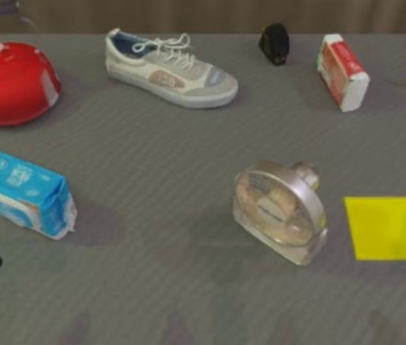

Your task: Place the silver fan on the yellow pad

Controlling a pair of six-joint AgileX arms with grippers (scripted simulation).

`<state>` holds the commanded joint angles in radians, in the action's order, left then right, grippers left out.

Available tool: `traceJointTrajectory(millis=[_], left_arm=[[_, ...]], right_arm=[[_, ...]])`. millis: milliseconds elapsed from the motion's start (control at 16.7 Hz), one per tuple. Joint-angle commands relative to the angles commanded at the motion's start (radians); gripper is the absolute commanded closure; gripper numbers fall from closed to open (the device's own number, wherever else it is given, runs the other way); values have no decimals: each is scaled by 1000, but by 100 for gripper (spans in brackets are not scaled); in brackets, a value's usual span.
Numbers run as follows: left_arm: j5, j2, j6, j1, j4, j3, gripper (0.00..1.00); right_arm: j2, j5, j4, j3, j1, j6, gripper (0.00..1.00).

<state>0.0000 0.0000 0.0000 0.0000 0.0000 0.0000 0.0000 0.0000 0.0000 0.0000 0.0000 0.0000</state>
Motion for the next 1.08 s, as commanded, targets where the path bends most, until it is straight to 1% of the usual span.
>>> traceJointTrajectory(millis=[240,480,720,1080], left_arm=[[0,0,0,0,0,0,0],[0,0,0,0,0,0,0],[0,0,0,0,0,0,0],[0,0,0,0,0,0,0]], right_arm=[[31,-1,-30,28,13,-6,0],[218,0,-195,209,82,-34,0],[560,2,-445,537,187,-72,0],[1198,2,-864,1146,374,-135,0]])
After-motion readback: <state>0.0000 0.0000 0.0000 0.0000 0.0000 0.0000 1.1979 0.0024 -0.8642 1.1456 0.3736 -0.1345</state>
